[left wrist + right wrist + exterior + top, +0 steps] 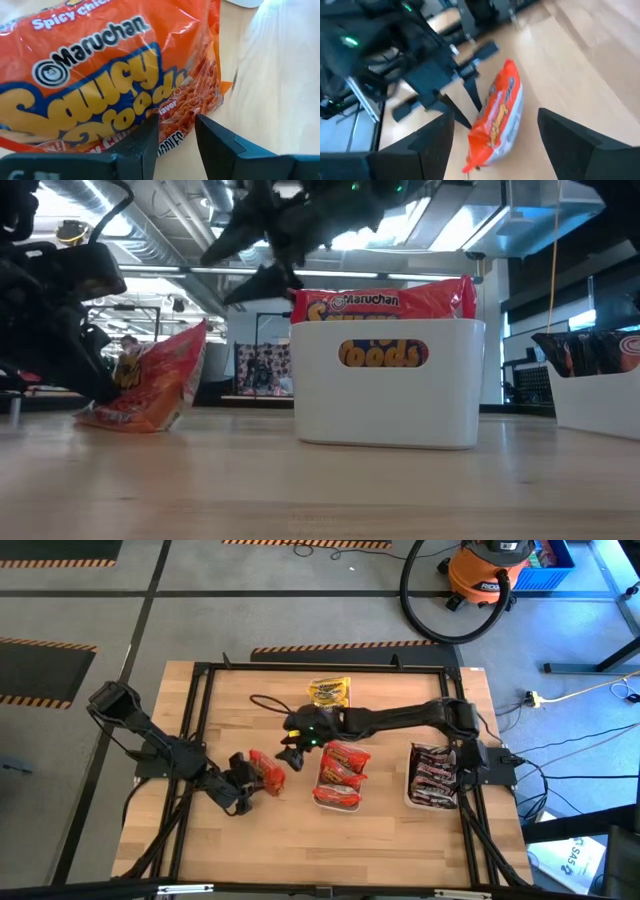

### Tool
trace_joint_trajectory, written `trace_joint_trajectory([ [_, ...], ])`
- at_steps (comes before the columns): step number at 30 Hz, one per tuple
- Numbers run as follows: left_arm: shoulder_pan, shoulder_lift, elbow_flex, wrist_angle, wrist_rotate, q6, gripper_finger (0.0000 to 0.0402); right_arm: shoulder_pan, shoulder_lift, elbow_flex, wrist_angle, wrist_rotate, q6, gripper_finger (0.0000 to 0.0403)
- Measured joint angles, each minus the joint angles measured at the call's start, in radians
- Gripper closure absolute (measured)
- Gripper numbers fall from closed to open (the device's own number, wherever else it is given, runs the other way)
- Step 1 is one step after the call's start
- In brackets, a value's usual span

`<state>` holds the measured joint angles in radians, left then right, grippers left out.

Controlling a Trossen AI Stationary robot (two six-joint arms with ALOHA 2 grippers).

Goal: Sort Maruchan noodles
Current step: Put the orange noodle pack into bottom white bin

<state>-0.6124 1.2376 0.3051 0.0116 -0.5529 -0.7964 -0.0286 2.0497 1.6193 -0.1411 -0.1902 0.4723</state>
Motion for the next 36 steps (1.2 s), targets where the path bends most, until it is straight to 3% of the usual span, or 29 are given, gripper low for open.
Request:
trace_joint_trajectory([
  [13,-0.007,0.000,0.000,0.019,-0.027,0.046,0.0278,-0.005,0.163,0.125,0.045,-0.004,0.143,0.0054],
  [25,-0.006,0.000,0.000,0.034,-0.034,0.048,0.0278,-0.005,0.280,0.188,-0.013,-0.015,0.222,0.0052],
  [36,-0.006,0.000,0.000,0.035,-0.083,0.050,0.0278,0.005,0.306,0.187,-0.008,-0.058,0.238,0.0052],
])
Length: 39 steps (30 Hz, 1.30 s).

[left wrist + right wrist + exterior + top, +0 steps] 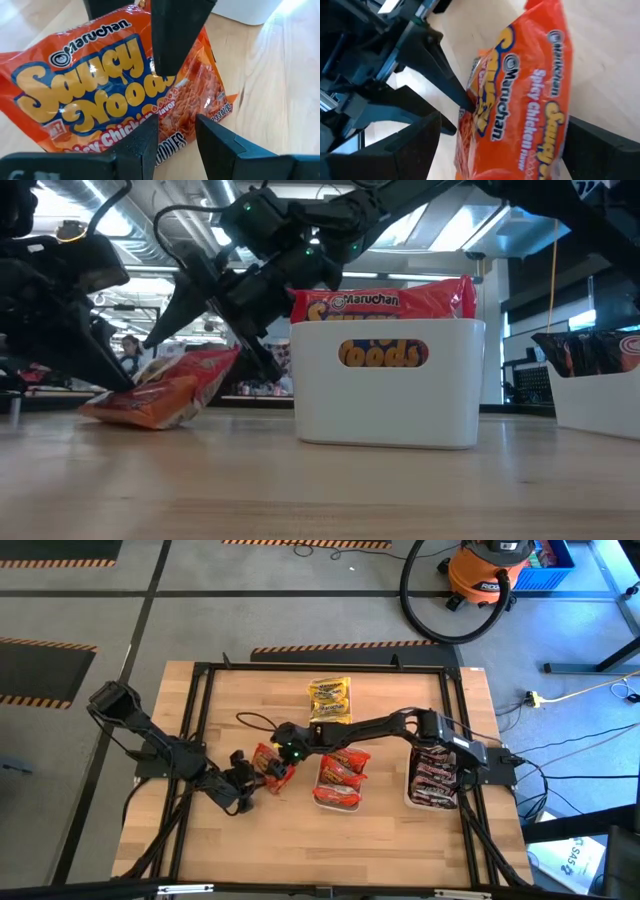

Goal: Sort Maruchan noodles
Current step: Put the orange noodle pack into bottom white bin

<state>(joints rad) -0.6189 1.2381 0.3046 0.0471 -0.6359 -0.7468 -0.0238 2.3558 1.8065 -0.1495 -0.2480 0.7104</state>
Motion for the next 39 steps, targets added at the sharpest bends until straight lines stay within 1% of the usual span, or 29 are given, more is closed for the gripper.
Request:
trace_joint_trajectory([
  [4,0.000,0.000,0.000,0.001,-0.010,0.023,0.0278,0.005,0.000,0.000,0.002,0.001,0.000,0.0058],
  [10,0.000,0.000,0.000,0.006,-0.017,0.025,0.0278,0.017,0.032,0.000,0.034,-0.007,0.021,0.0091],
  [12,0.000,0.000,0.001,0.011,-0.018,0.025,0.0278,0.017,0.037,-0.001,0.013,-0.022,0.030,0.0101],
  [17,0.000,0.000,0.001,0.011,-0.019,0.030,0.0278,0.018,0.054,-0.002,0.023,-0.056,0.046,0.0117],
  [21,0.000,0.000,0.001,0.013,-0.018,0.044,0.0278,0.018,0.053,-0.002,0.015,-0.062,0.045,0.0123],
  [25,0.000,0.000,0.001,0.013,-0.014,0.044,0.0278,0.018,0.053,-0.002,0.056,-0.058,0.046,0.0123],
  [28,0.000,0.000,0.001,0.013,-0.017,0.044,0.0278,0.017,0.061,0.000,0.048,-0.037,0.048,0.0123],
  [33,0.000,0.000,0.001,0.014,-0.017,0.051,0.0278,0.017,0.079,0.000,0.055,-0.049,0.048,0.0126],
  [36,0.000,0.000,0.001,0.013,-0.018,0.051,0.0278,0.016,0.080,0.000,0.055,-0.054,0.045,0.0146],
  [39,0.000,-0.003,0.001,0.011,-0.004,0.060,0.0278,0.016,0.080,0.000,0.056,-0.057,0.025,0.0183],
])
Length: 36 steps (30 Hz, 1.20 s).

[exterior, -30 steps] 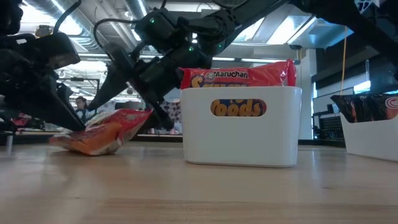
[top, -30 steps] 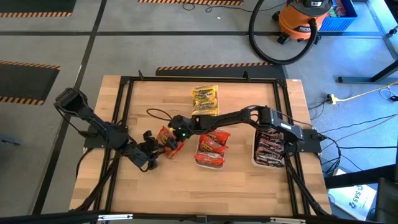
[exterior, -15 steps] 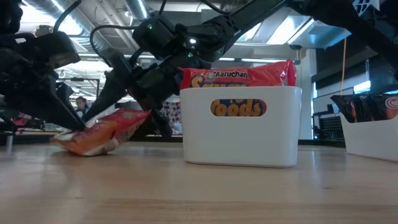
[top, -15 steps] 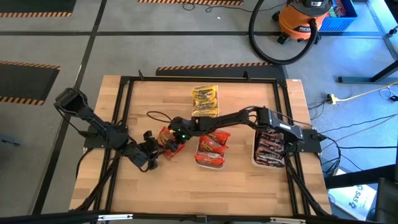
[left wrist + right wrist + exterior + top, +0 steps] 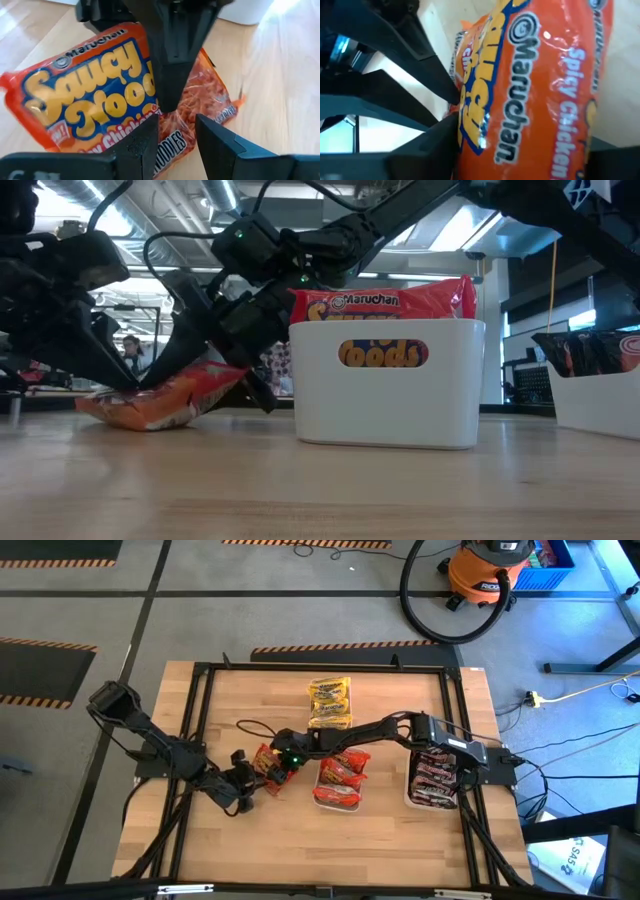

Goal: Sort Maruchan noodles
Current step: Put the orange noodle pack into bottom white bin

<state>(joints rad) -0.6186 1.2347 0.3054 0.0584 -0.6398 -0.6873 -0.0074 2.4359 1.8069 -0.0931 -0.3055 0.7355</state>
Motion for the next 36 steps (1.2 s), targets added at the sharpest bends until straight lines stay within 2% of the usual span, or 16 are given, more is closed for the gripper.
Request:
trace_joint_trajectory([
  [4,0.000,-0.032,0.000,-0.026,0.044,0.015,0.0278,0.002,-0.001,0.000,0.008,-0.001,-0.032,0.0234],
  [7,0.000,-0.083,0.000,-0.055,0.084,0.017,0.0278,0.002,-0.013,0.000,-0.010,-0.003,-0.060,0.0255],
  [12,0.000,-0.189,0.000,-0.074,0.103,0.020,0.0278,0.002,-0.063,-0.003,-0.057,0.012,-0.117,0.0254],
  [19,0.000,-0.315,0.000,-0.065,0.127,0.036,0.0278,0.012,-0.192,-0.003,-0.209,0.099,-0.245,0.0254],
  [22,0.000,-0.336,0.000,-0.055,0.094,0.026,0.0278,0.035,-0.274,-0.003,-0.296,0.163,-0.299,0.0254],
  [28,0.010,-0.310,0.000,0.123,0.000,0.088,0.0278,0.123,-0.426,-0.002,-0.510,0.325,-0.355,0.0252],
  [32,0.024,-0.264,0.001,0.279,0.047,0.155,0.0278,0.219,-0.509,-0.002,-0.645,0.447,-0.377,0.0252],
  [36,0.024,-0.185,0.001,0.409,0.081,0.187,0.0278,0.329,-0.536,-0.002,-0.724,0.547,-0.376,0.0252],
])
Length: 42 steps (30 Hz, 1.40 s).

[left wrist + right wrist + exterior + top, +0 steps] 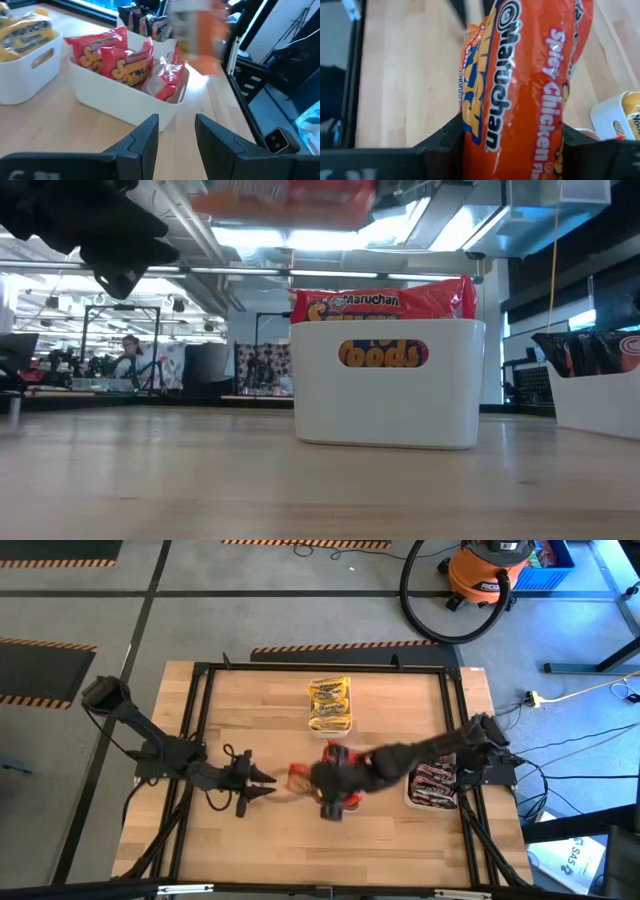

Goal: Sort Maruchan noodles
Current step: Put the orange noodle pack into bottom white bin

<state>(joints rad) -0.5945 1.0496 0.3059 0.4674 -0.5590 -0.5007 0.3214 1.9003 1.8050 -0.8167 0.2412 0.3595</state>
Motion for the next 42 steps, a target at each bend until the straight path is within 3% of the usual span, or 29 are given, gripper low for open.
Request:
trace_joint_trajectory([
  [8,0.001,0.192,0.121,0.038,0.025,0.038,0.0278,0.178,0.015,-0.003,-0.117,0.147,0.054,0.0251],
  [16,0.002,0.326,0.228,0.031,0.072,0.086,0.0278,0.201,0.010,-0.181,-0.017,0.162,0.119,0.0251],
  [22,0.013,0.350,0.234,0.030,0.074,0.085,0.0278,0.187,0.009,-0.236,-0.013,0.160,0.129,0.0251],
  [42,0.093,0.351,0.235,0.030,0.134,0.096,0.0278,0.107,-0.019,-0.235,-0.117,0.141,0.060,0.0251],
])
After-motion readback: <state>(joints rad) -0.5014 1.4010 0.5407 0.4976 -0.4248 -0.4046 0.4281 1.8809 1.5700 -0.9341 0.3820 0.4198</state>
